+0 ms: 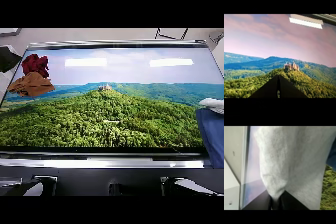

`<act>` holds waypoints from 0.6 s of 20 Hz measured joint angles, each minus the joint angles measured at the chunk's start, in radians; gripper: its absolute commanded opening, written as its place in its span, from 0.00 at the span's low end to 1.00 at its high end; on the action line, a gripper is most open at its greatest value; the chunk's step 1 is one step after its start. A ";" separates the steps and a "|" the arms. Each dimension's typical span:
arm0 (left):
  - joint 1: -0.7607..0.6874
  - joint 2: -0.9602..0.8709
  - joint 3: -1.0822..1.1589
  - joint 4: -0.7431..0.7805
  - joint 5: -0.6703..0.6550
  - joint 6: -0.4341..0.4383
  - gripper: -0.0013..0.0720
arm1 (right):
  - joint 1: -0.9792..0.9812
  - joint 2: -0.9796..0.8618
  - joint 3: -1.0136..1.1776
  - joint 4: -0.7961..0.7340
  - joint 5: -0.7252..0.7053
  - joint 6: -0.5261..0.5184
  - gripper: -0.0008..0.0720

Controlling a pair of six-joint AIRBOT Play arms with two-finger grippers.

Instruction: Fold the clothes and pants, and hang the long-sleeved shirts on hangers.

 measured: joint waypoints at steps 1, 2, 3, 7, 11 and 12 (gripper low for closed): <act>0.000 -0.001 0.000 0.000 0.003 0.000 0.05 | -0.002 0.003 0.006 0.012 0.001 0.002 0.06; 0.000 -0.002 0.000 0.000 0.004 0.000 0.05 | -0.003 0.005 0.011 0.015 0.003 0.005 0.07; 0.000 -0.002 0.000 0.000 0.007 0.001 0.05 | -0.003 0.005 0.014 0.005 0.013 0.009 0.07; 0.000 -0.003 0.000 0.000 0.012 0.015 0.05 | -0.003 0.008 0.014 -0.250 0.111 0.011 0.07; 0.000 -0.004 0.000 0.000 0.016 0.019 0.05 | -0.004 0.026 -0.080 -0.605 0.153 -0.008 0.07; 0.000 -0.005 0.000 0.000 0.016 0.020 0.05 | -0.004 0.034 -0.129 -0.661 0.143 -0.011 0.07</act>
